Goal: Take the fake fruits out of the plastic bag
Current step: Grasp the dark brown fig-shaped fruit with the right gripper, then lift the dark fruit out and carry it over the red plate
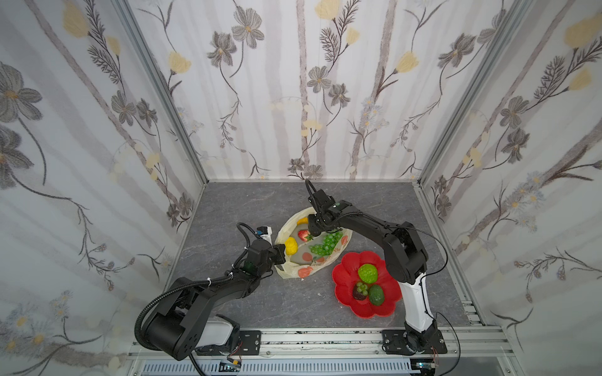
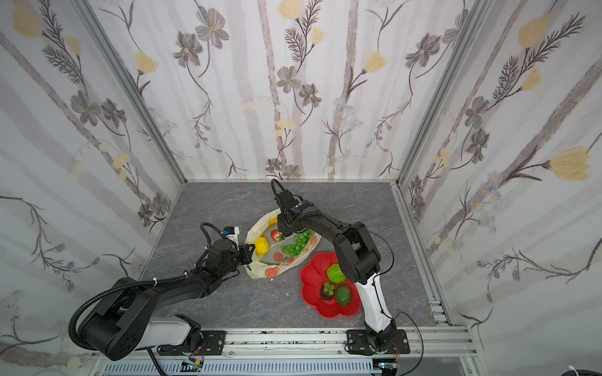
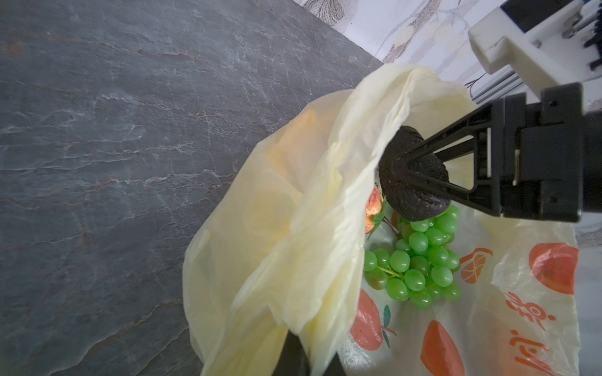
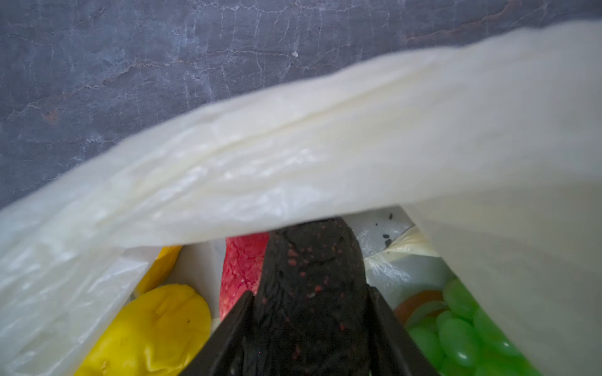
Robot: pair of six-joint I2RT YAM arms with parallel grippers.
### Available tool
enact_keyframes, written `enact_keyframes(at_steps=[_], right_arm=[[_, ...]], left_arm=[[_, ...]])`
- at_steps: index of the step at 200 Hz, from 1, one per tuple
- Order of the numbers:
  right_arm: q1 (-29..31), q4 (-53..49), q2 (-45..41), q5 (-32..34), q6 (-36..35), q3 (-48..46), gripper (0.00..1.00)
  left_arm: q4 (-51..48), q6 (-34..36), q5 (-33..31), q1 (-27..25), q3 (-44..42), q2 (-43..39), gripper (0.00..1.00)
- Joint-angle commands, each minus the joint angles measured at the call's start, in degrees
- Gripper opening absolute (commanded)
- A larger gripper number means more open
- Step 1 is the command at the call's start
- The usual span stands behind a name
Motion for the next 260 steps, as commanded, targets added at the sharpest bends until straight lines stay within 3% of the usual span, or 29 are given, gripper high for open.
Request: enact_keyframes(at_steps=[1, 71, 136, 179, 240, 260], right_arm=[[1.07, 1.53, -2.38, 0.76, -0.56, -1.23, 0.50], [6.20, 7.15, -21.44, 5.45, 1.76, -16.93, 0.50], [7.14, 10.49, -42.17, 10.28, 5.15, -34.72, 0.45], [7.13, 9.10, -53.58, 14.30, 6.66, -42.45, 0.42], [7.14, 5.24, -65.62, 14.33, 11.66, -52.58, 0.41], [9.78, 2.77, -68.48, 15.13, 13.47, -54.89, 0.40]], left_arm=[[0.22, 0.06, -0.05, 0.04, -0.06, -0.37, 0.00], [0.21, 0.08, -0.30, 0.03, -0.13, -0.45, 0.00], [0.14, 0.17, -0.66, 0.04, -0.07, -0.42, 0.00], [0.17, 0.20, -0.91, 0.00, -0.10, -0.37, 0.00], [0.17, 0.22, -1.08, 0.09, 0.03, -0.02, 0.00], [0.16, 0.18, -1.12, 0.12, 0.07, 0.26, 0.00]])
